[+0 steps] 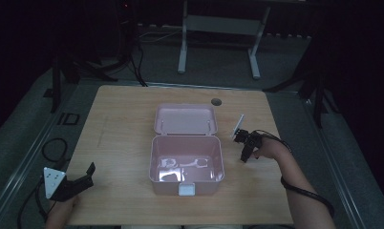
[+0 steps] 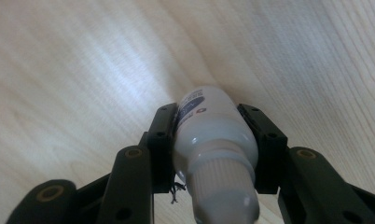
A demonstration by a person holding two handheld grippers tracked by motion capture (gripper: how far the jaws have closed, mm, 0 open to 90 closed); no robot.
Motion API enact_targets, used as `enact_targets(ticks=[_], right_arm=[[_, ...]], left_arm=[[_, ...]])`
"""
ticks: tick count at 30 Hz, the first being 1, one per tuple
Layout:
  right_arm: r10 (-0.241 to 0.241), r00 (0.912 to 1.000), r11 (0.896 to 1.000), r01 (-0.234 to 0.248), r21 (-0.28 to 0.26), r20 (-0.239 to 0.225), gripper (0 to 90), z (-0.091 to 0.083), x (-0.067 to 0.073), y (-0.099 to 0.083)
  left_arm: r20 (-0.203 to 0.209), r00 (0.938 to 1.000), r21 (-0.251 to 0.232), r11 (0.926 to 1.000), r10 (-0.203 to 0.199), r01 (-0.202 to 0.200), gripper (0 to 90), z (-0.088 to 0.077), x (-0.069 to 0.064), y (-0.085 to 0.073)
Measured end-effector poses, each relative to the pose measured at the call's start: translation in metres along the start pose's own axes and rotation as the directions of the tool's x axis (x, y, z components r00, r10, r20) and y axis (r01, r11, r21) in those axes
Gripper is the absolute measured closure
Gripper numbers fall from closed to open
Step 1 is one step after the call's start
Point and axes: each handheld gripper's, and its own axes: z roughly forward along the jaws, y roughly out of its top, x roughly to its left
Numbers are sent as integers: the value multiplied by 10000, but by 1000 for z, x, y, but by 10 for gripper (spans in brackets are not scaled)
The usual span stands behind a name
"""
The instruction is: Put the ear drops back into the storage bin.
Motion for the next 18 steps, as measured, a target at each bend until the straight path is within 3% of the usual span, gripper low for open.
enact_targets(ticks=[7, 15, 16, 17, 18], right_arm=[[-1136, 9935, 9935, 1136, -73, 53, 597, -4, 10, -9], [-2391, 9709, 9705, 2394, -281, 121, 597, -8, 22, -22], [-2520, 9676, 9672, 2524, -295, 147, 597, -8, 24, -24], [-2879, 9576, 9572, 2881, -270, 96, 597, -8, 27, -27], [-2879, 9576, 9572, 2881, -270, 96, 597, -8, 27, -27]], left_arm=[[-2, 10000, 6, 10000, -1, 1, 4, 0, 0, 0], [-9, 10000, 5, 10000, -1, 1, 4, 0, 0, 0], [-9, 10000, 12, 10000, 1, -1, 4, 0, 0, 0], [-6, 10000, 13, 10000, 2, -2, 4, 0, 0, 0], [-8, 10000, 15, 10000, 1, -1, 4, 0, 0, 0]])
